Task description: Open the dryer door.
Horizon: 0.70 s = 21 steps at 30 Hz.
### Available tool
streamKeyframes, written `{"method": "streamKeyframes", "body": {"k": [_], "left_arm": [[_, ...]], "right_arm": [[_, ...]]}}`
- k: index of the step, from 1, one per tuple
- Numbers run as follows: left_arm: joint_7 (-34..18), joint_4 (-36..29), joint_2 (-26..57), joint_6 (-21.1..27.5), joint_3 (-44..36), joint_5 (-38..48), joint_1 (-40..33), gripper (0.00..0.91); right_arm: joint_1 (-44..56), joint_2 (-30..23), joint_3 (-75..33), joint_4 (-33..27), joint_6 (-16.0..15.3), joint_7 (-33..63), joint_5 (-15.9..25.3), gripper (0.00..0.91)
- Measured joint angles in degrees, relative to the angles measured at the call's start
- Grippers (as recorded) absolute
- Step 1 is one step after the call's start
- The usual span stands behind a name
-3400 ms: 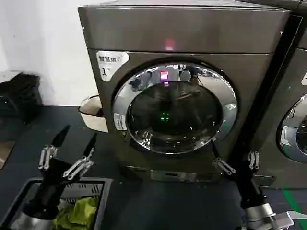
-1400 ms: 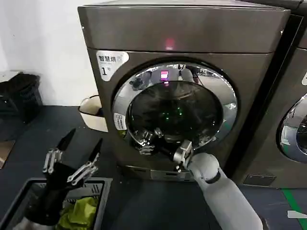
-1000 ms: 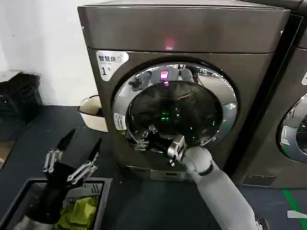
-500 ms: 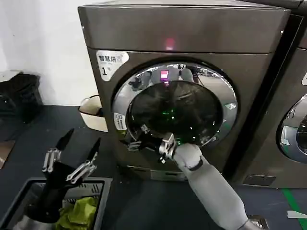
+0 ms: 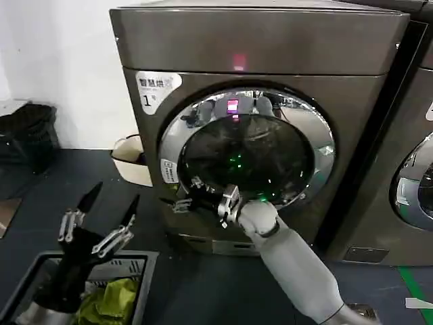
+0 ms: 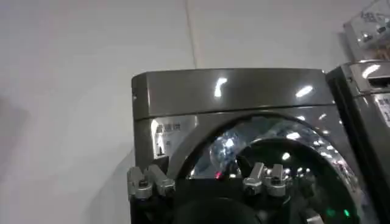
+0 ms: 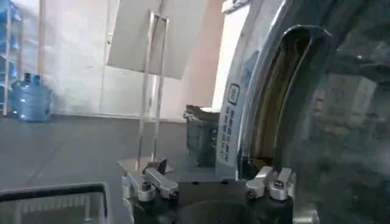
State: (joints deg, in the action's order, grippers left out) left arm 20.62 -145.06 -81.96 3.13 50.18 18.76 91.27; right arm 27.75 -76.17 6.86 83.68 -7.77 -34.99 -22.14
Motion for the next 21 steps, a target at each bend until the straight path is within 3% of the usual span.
{"method": "streamKeyframes", "body": {"k": [11,21], "left_arm": [[-6.7,4.0,3.2,-0.2,3.4,1.3,-3.3,0.907],[-2.6,9.2,6.8,-0.1,6.3,7.8,-5.8,0.907]], "right_arm": [[0.7,2.1,-2.2,1.1,0.2,-13.8,-2.7,0.907],[1.8,4.3,-3.7,2.9,0.0,-24.1,-4.9,0.907]]}}
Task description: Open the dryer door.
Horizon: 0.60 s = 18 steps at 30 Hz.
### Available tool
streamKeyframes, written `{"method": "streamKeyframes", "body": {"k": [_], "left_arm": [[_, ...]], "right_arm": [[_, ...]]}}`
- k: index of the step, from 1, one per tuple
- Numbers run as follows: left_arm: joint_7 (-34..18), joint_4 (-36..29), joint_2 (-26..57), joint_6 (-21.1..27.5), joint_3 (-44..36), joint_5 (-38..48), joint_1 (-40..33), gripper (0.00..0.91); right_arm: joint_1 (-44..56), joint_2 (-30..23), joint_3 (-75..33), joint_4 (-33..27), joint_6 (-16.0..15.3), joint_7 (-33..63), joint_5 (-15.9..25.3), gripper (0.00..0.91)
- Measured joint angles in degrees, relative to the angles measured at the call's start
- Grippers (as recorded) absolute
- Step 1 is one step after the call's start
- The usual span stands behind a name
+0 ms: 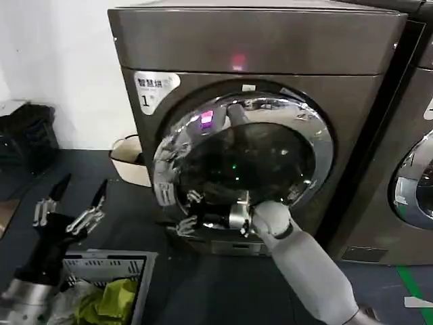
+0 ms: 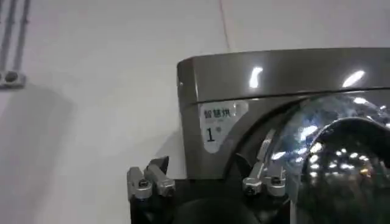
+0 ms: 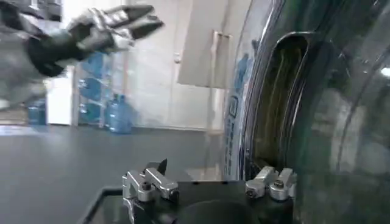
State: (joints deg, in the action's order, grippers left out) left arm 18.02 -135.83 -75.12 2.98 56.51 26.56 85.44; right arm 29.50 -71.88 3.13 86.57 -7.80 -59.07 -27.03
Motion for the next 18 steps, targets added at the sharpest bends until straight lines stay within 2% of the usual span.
{"method": "streamKeyframes", "body": {"k": [7,12,18], "left_arm": [[1.7,5.4,3.8,-1.4,0.2,2.8,-1.7,0.907],[-1.8,8.8,6.2,-1.3,-0.4,2.2,-3.1,0.907],[-2.6,12.1,9.4,-1.2,-1.6,2.4,-5.2,0.907]], "right_arm": [[1.7,1.4,-1.3,2.0,0.4,-4.5,-0.1,0.907],[3.7,2.8,-2.6,4.2,0.7,-5.9,-0.4,0.907],[6.7,5.0,-4.3,7.2,0.8,-9.4,-0.6,0.907]]}}
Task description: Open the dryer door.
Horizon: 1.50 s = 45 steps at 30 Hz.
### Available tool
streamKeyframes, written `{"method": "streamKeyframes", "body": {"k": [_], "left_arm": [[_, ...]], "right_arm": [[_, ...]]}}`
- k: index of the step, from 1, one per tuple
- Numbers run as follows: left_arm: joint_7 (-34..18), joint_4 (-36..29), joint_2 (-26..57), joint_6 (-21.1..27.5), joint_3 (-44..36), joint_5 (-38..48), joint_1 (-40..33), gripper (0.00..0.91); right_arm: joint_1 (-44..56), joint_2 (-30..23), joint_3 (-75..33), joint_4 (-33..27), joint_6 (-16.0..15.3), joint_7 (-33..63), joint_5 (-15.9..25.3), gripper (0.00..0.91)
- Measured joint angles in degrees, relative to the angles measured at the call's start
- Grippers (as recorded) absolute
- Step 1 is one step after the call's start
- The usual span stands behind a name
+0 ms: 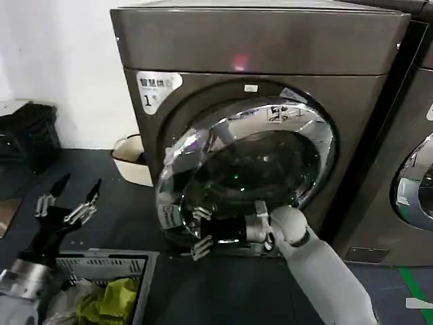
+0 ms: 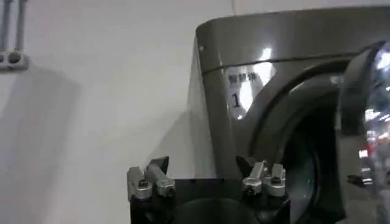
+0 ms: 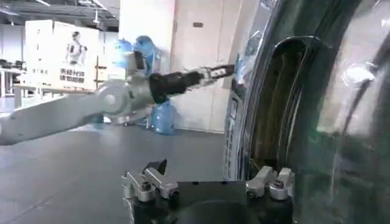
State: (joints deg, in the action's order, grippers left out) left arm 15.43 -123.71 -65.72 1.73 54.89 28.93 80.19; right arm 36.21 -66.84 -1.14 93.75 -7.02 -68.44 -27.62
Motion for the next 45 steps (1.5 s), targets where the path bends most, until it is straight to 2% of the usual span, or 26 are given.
{"method": "streamKeyframes", "body": {"k": [6,13,28,38,45], "left_arm": [[0.4,2.5,3.1,0.2,-2.2,1.8,-2.1,0.907],[2.4,4.3,5.0,0.0,-5.5,3.1,-3.5,0.907],[6.9,7.0,7.4,0.2,-12.5,5.1,-7.2,0.907],[10.4,10.2,9.7,-1.6,-21.5,5.3,-12.7,0.907],[11.5,11.9,9.3,-2.1,-29.6,5.9,-15.8,0.907]], "right_arm": [[2.6,2.0,-1.2,2.6,0.3,-3.9,0.1,0.907],[5.7,4.1,-3.6,5.2,2.0,-9.7,0.1,0.907],[12.0,9.7,-9.8,9.4,3.0,-15.1,-1.2,0.907],[19.2,14.3,-17.5,12.4,5.4,-15.3,-2.5,0.907],[26.1,15.2,-26.9,10.6,6.6,-15.3,-1.5,0.907]]}}
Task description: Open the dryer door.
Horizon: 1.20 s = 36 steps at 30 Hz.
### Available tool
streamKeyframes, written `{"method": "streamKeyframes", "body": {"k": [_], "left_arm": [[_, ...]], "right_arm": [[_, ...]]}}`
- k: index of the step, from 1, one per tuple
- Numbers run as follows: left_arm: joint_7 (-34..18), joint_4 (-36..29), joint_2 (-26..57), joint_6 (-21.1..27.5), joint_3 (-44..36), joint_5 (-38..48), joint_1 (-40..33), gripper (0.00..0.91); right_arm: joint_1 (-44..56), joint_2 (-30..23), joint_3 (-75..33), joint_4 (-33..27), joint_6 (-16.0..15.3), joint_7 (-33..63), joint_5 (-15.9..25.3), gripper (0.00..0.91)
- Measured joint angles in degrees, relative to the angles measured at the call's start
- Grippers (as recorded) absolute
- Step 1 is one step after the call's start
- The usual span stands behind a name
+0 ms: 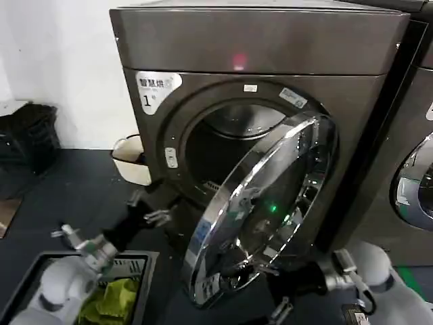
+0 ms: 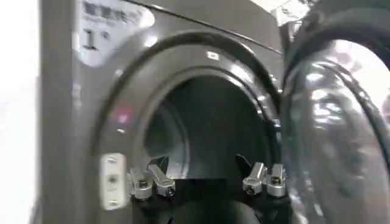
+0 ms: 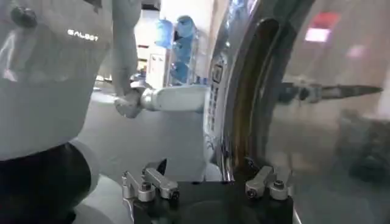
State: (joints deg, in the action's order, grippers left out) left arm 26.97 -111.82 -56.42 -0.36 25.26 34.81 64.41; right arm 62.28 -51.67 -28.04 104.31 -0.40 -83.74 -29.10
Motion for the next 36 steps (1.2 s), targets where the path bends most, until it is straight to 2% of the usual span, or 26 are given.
{"method": "streamKeyframes", "body": {"k": [11,16,18,19,25,28,32,36], "left_arm": [[2.1,-0.3,-0.9,0.2,-8.6,-3.0,-3.3,0.907],[2.6,-0.6,-1.3,0.3,-12.2,-3.8,-4.8,0.907],[2.6,-1.3,-0.9,0.4,-13.6,-3.5,-5.4,0.907],[2.7,-1.5,-0.7,0.4,-14.2,-3.6,-5.7,0.907],[2.9,-2.5,-0.3,0.5,-17.7,-2.2,-7.5,0.907],[2.8,-2.9,-0.2,0.5,-19.7,-1.8,-8.5,0.907],[1.7,-2.6,-0.7,0.3,-23.2,-1.8,-10.0,0.907],[0.5,-2.2,-1.5,0.2,-27.7,-1.7,-12.1,0.907]], "right_arm": [[7.1,-4.6,-24.4,-5.3,0.5,0.2,-1.5,0.907],[9.8,-7.9,-36.2,-6.0,0.5,4.8,-3.1,0.907],[11.0,-9.1,-40.5,-5.7,-0.8,7.6,-2.6,0.907],[11.6,-9.8,-42.8,-5.6,-1.7,9.6,-3.3,0.907],[14.3,-12.4,-54.6,-4.5,-0.5,23.6,-5.7,0.907],[15.7,-13.3,-59.8,-4.0,-2.4,35.8,-4.1,0.907],[16.0,-13.6,-64.7,-4.2,-3.1,48.7,-1.9,0.907],[16.7,-13.6,-68.3,-4.0,-6.4,62.0,0.8,0.907]]}}
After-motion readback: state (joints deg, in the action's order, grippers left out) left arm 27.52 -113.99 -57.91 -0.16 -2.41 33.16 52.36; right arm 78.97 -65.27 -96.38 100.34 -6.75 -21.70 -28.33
